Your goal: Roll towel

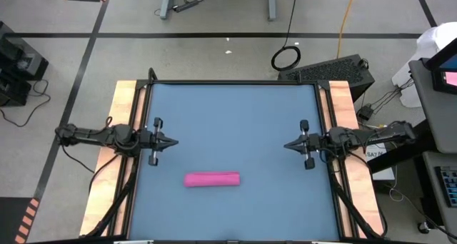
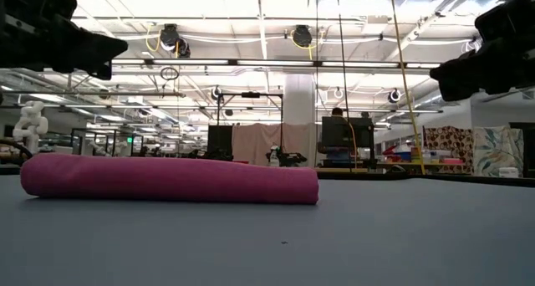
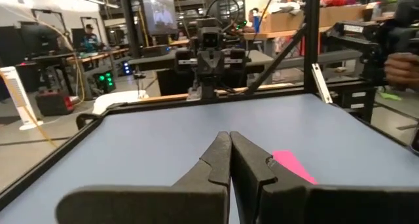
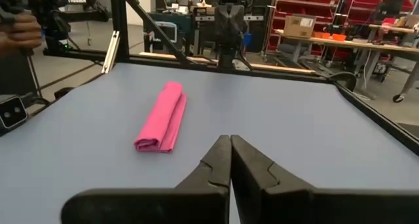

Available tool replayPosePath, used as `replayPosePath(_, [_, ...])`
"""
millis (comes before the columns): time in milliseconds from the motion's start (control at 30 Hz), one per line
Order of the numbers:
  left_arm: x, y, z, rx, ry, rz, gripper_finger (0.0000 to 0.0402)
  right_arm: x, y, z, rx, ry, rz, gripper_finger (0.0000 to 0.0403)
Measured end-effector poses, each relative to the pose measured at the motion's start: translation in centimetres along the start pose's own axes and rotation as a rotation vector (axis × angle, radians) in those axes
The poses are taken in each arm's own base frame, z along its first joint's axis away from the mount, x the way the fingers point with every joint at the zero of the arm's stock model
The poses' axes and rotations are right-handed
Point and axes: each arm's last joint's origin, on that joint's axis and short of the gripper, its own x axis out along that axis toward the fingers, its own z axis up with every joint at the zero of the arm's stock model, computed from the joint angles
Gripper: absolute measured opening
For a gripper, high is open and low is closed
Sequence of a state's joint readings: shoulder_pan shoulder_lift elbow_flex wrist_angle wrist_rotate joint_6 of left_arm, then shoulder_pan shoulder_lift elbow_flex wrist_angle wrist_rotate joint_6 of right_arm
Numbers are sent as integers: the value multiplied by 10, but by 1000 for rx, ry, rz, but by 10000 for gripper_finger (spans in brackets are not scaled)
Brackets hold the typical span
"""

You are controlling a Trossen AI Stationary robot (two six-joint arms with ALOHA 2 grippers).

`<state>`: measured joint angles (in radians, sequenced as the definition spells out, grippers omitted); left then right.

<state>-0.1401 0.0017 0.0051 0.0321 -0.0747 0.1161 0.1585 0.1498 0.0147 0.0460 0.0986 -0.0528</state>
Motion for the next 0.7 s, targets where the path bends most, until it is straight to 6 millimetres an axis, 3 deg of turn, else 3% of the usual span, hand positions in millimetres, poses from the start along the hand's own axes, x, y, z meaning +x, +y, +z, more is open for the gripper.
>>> replayPosePath(333, [0, 8, -3, -30, 17, 15, 6, -4, 0, 3, -49, -46, 13, 0])
replayPosePath(700, [0, 8, -3, -55, 18, 12, 3, -5, 0, 4, 23, -52, 21, 0])
